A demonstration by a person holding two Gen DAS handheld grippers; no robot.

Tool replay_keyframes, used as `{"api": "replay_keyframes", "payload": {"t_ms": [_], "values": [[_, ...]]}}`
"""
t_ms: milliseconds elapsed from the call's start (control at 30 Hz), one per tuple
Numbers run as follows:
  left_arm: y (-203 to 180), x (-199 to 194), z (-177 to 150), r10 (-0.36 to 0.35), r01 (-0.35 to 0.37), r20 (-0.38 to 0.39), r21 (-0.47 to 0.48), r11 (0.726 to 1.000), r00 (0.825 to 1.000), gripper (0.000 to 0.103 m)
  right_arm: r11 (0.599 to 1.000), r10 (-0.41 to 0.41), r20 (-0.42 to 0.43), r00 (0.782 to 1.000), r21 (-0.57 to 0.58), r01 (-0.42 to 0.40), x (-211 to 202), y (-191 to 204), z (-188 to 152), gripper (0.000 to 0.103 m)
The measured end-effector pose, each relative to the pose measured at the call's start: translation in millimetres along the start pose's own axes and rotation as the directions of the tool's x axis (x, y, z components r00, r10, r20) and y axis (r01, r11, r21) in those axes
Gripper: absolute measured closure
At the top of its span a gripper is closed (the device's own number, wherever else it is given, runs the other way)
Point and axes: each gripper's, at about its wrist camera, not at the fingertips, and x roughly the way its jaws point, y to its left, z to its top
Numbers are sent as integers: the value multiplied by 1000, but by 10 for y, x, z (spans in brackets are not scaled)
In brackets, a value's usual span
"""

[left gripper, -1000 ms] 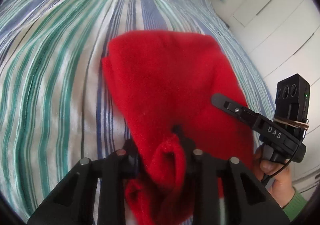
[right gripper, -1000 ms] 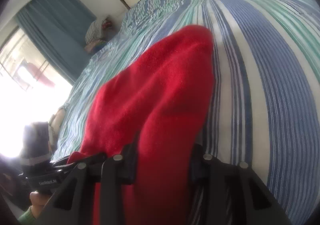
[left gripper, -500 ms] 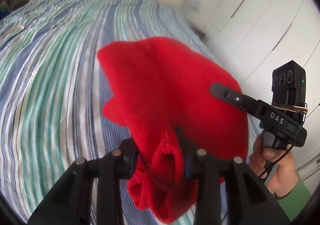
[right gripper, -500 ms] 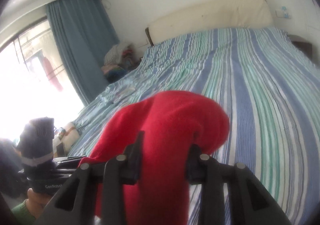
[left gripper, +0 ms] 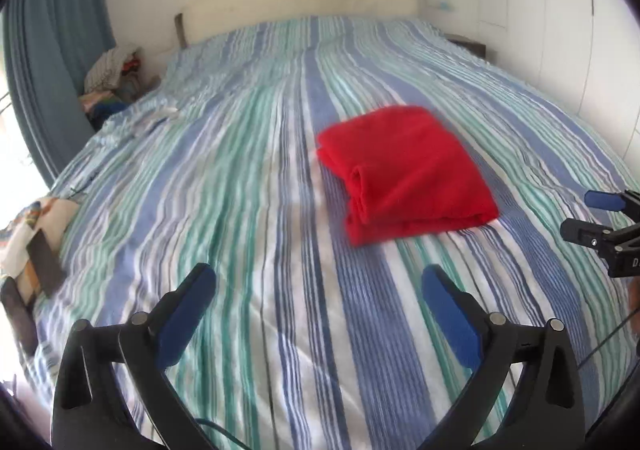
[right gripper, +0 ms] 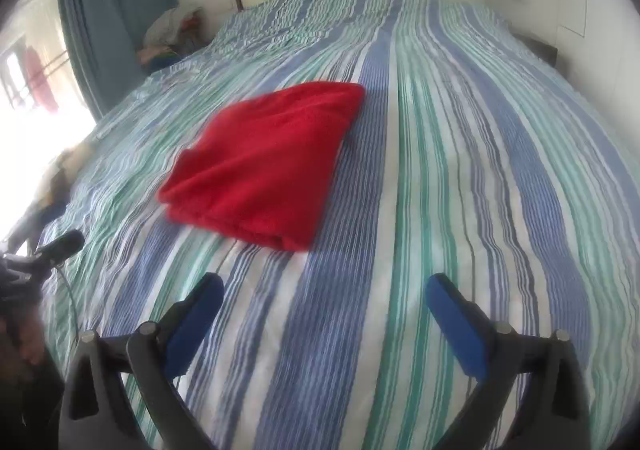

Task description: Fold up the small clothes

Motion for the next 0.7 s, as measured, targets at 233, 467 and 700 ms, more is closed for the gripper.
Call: {"api": "replay_keyframes", "payload": {"t_ms": [233,467,700], "values": [[-186,-453,-204,47,-46,30,-5,999,998,1,999,-41,86,995,-31,44,-746,439,-287,1],[-297,-736,-369,81,-81,26,-18,997,996,0,995,-103,43,994,23,102,-1087,608,-579,1],[-315,-785,-467,73,-73,-12,-16,997,997,0,994,-105,33,994,20,105,-1319,766,-736,1]]}}
